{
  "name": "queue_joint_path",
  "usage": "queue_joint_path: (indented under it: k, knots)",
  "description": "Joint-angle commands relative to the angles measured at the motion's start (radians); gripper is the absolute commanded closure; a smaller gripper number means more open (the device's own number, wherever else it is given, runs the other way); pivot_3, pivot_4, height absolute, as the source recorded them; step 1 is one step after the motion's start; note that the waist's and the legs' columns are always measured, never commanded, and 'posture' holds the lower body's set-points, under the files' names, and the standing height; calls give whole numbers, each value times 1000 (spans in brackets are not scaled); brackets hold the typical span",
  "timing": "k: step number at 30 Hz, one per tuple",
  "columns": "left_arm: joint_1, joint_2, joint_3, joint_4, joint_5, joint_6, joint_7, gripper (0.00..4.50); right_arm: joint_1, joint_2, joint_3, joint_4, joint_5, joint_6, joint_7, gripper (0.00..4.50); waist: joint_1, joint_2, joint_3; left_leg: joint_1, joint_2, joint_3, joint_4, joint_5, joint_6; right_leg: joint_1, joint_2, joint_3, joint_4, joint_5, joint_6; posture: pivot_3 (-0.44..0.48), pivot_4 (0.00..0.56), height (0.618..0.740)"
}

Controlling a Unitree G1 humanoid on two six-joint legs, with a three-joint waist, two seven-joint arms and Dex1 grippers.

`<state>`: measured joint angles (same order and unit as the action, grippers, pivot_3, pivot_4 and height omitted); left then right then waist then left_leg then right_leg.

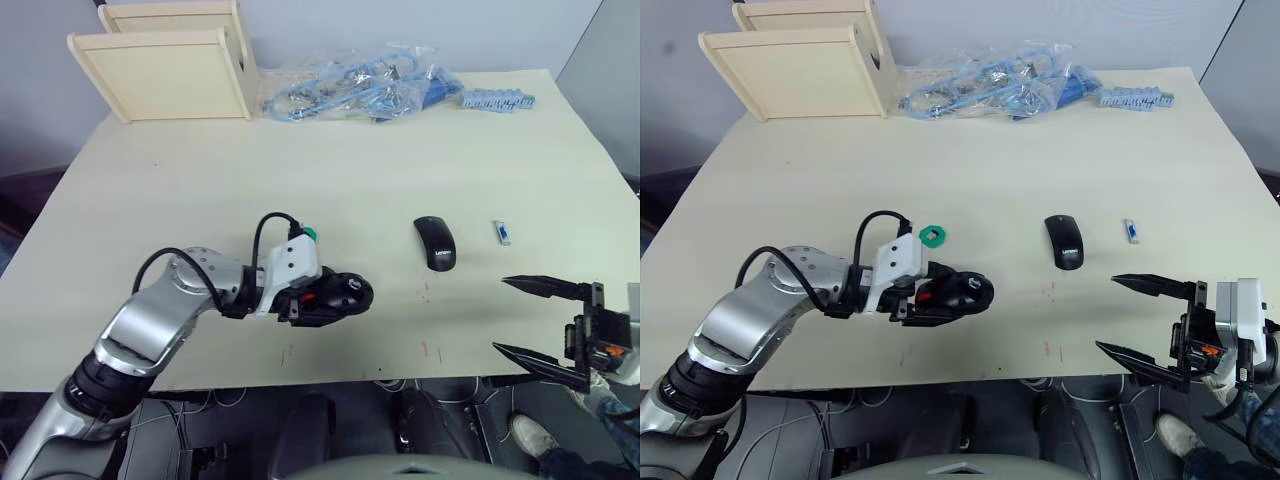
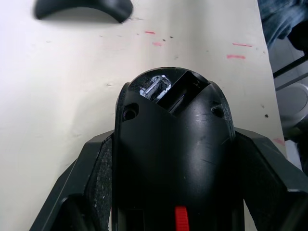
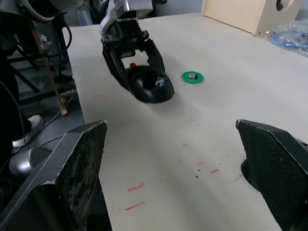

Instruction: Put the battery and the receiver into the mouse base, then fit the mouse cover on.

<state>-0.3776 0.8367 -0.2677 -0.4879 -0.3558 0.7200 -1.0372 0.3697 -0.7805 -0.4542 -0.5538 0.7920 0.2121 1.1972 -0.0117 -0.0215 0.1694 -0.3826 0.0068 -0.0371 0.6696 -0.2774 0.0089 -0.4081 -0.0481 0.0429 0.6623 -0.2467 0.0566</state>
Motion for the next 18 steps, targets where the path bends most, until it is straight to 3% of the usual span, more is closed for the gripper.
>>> queue_joint_path:
  k: [1, 18]
  knots:
    - [-21, -9, -24, -10, 24, -28, 5, 1573, 13, -18, -60, -22, 27, 4, 21, 0, 0, 0, 0, 0, 0, 0, 0, 0, 0, 0, 0, 0, 0, 0, 0, 0, 150, 740]
    - [-43, -124, -144, 87, 161, -127, 36, 1573, 43, -26, -124, 11, 26, 10, 82, 0, 0, 0, 0, 0, 0, 0, 0, 0, 0, 0, 0, 0, 0, 0, 0, 0, 150, 740]
